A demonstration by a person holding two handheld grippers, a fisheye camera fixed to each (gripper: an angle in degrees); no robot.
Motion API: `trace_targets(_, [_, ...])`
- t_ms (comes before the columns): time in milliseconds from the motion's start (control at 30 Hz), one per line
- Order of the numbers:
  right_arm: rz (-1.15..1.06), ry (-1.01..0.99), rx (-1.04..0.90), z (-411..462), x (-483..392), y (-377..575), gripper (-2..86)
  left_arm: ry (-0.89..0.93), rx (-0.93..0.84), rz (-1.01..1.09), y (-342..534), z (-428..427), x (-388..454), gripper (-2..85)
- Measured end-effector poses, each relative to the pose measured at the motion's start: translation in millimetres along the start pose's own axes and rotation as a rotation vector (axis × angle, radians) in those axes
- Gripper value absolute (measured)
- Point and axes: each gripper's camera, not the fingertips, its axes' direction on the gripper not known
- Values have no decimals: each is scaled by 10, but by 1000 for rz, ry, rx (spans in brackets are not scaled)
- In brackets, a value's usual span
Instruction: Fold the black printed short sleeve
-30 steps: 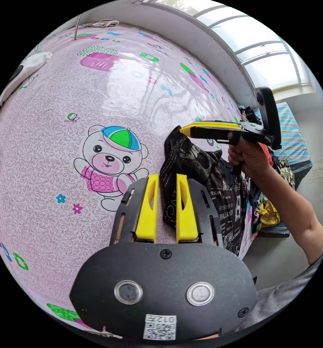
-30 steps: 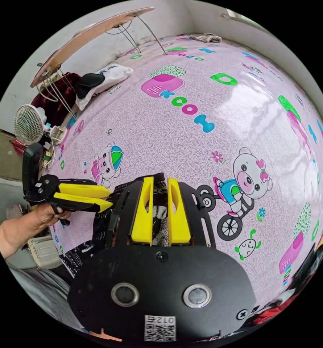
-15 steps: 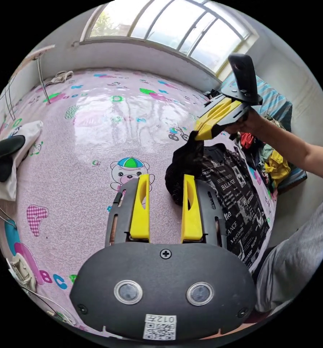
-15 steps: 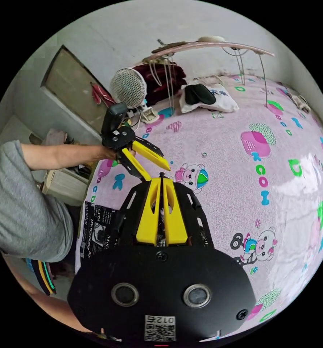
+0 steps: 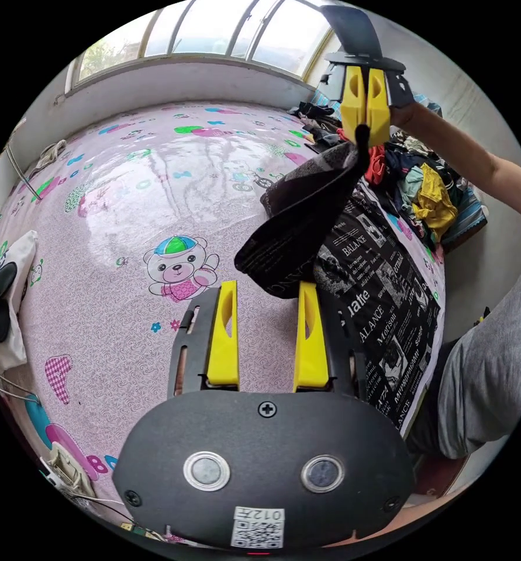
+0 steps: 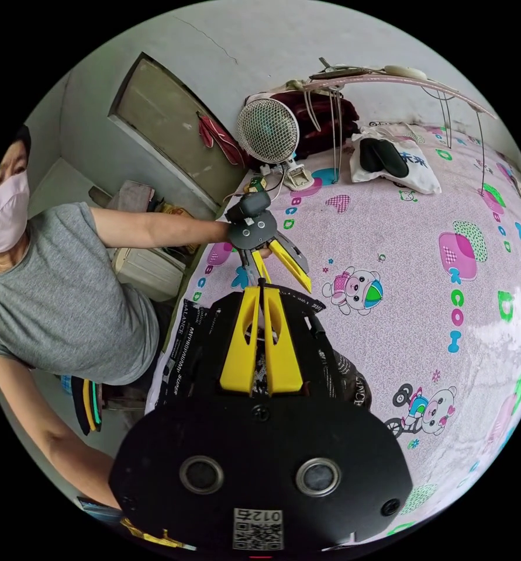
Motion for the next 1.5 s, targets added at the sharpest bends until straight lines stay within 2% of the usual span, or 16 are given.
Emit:
trace_targets(133, [-17, -24, -18, -2, -61, -25, -6, 61, 35, -44, 57, -4, -118, 148])
trace_targets(233, [-39, -48, -25, -8, -111, -119, -6, 222, 109, -144, 200, 16, -342, 152])
trace_targets(300, [-52, -64, -24, -26, -140, -200, -6, 462, 223, -262, 418, 117, -601, 152])
trace_targets(400, [-67, -85, -20, -66, -182, -371, -6, 633, 382, -382, 704, 268, -838, 145])
trace_targets(533, [-61, -81, -29, -128, -166, -662, -6, 796, 492, -364, 836, 431, -889, 98])
trace_targets(667, [40, 14, -6, -306, 62, -885, -6, 741, 590, -391, 951, 415, -834, 34])
trace_targets(867, [313, 157, 111, -770, 566, -975, -6, 607, 737, -430, 1127, 214, -438, 15])
trace_targets(967, [385, 149, 188, -998, 662, -994, -5, 496, 702, -403, 989, 180, 16, 12])
trace_targets(1167, [460, 172, 175, -1315, 560, -1096, -6, 231, 535, -337, 460, 458, 1025, 10])
trace_targets(1500, [545, 194, 205, -2136, 282, -1219, -5, 58, 388, -241, -348, 1253, 2214, 10])
